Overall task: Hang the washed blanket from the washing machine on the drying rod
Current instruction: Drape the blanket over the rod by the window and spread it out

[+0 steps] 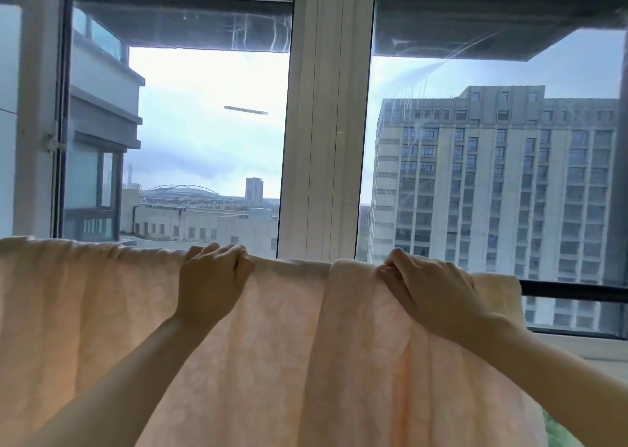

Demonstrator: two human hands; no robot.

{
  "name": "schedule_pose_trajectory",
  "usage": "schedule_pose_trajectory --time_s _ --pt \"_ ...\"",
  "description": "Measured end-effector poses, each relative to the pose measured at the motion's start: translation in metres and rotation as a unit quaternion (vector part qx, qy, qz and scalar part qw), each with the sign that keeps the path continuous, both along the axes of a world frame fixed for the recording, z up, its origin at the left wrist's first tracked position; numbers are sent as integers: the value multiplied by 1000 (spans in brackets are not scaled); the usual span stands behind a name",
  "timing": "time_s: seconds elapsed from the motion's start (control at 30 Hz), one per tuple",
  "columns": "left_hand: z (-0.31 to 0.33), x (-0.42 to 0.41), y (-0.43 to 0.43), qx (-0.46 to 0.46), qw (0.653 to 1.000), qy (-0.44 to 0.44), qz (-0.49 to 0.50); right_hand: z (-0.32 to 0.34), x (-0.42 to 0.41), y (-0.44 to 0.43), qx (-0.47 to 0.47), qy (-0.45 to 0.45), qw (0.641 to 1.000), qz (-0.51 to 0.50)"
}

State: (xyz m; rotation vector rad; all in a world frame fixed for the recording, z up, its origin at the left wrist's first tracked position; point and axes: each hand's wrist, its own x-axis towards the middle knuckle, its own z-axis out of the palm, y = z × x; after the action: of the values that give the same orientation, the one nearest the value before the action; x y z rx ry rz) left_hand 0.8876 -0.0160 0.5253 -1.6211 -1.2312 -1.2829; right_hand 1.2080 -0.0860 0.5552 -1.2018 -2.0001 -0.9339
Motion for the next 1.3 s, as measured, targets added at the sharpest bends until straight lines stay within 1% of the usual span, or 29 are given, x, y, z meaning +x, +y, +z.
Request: schedule_pose_trajectory --time_s 0.07,0.13,0.2,0.27,0.33,0.47,0.57,0.63,0.83,0.97,1.1,1.3 --pt "3 5 -7 -18 1000 -3 0 2 2 0 -12 -1 1000 4" --pt "7 13 -14 -34 999 -11 -30 4 1 1 -24 4 999 23" --pt "10 29 -23 -56 992 15 -114 5 -3 2 -34 11 999 38" --pt "12 47 -29 -88 972 60 -208 6 -7 2 -39 10 999 36" --pt "15 61 -31 -110 960 79 -244 6 -9 0 -55 15 998 24" --pt "21 59 -28 -172 941 6 -292 8 -3 -2 -70 25 997 24" --pt "27 54 -27 -209 930 -19 -302 9 2 -4 -78 21 997 6" --pt "31 52 -26 -220 929 -30 -295 9 6 -4 -76 19 997 2" --pt "35 37 -17 -216 944 -50 -243 9 24 -8 -65 21 998 -8" --pt "37 28 -9 -196 957 -74 -202 9 34 -5 -63 66 996 0" --pt "40 26 -7 -209 955 -73 -198 9 35 -1 -66 106 992 3" --pt "42 24 -14 -246 944 -51 -213 8 25 3 -51 90 995 3"
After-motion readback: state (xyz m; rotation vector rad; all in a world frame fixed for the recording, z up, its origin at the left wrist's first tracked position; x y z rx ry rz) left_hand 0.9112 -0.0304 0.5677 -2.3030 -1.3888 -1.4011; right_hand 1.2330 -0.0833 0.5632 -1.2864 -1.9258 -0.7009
